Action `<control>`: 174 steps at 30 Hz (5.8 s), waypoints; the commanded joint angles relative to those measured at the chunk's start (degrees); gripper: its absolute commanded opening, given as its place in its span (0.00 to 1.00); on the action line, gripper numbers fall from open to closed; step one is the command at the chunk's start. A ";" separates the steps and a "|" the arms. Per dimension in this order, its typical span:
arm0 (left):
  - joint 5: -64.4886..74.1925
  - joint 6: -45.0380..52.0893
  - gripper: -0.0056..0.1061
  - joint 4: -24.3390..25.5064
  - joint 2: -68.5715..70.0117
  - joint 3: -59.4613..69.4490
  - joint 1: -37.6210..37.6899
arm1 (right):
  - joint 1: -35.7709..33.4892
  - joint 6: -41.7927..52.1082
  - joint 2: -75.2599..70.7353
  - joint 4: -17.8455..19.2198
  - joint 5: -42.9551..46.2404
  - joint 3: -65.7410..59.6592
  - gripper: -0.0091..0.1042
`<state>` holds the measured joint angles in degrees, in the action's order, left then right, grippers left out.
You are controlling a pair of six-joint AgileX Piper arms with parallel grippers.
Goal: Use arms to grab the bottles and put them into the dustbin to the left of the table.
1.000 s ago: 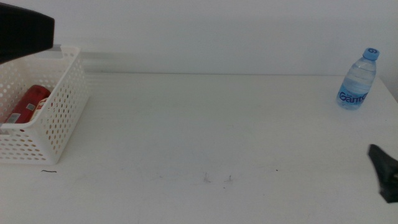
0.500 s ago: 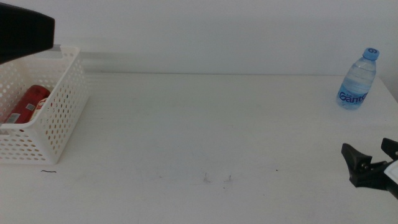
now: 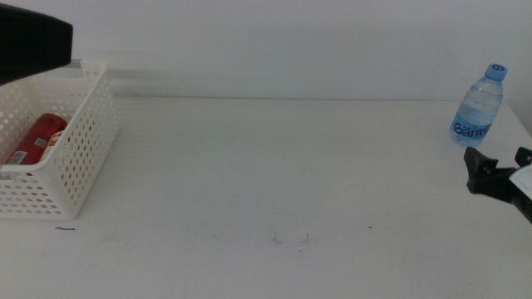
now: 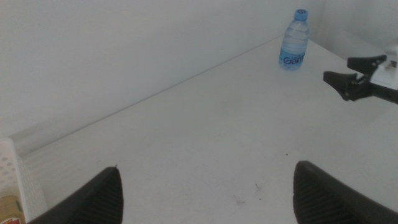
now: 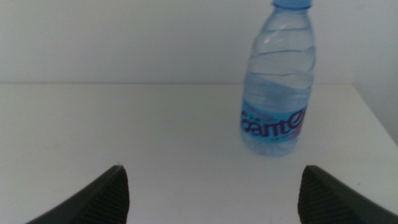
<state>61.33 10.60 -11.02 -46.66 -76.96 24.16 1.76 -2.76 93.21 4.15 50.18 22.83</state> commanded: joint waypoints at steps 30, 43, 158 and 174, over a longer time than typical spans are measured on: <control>-0.74 -0.07 0.89 0.03 0.15 0.17 0.35 | 0.60 13.08 31.81 -18.82 0.47 32.26 0.83; -0.85 -0.14 0.89 0.03 0.15 0.17 0.35 | 0.60 13.31 37.17 -18.91 0.39 40.78 0.83; -103.37 -5.53 0.89 2.04 -23.08 62.49 11.89 | -40.14 -0.42 -27.73 -3.38 -77.27 40.17 0.90; -118.94 -7.65 0.89 -2.53 -62.86 37.25 11.57 | -40.14 -0.42 -27.73 -3.38 -77.27 40.17 0.90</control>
<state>-56.35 3.80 -11.52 -106.86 -37.24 35.82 -38.18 -3.35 65.87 0.35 -27.43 63.04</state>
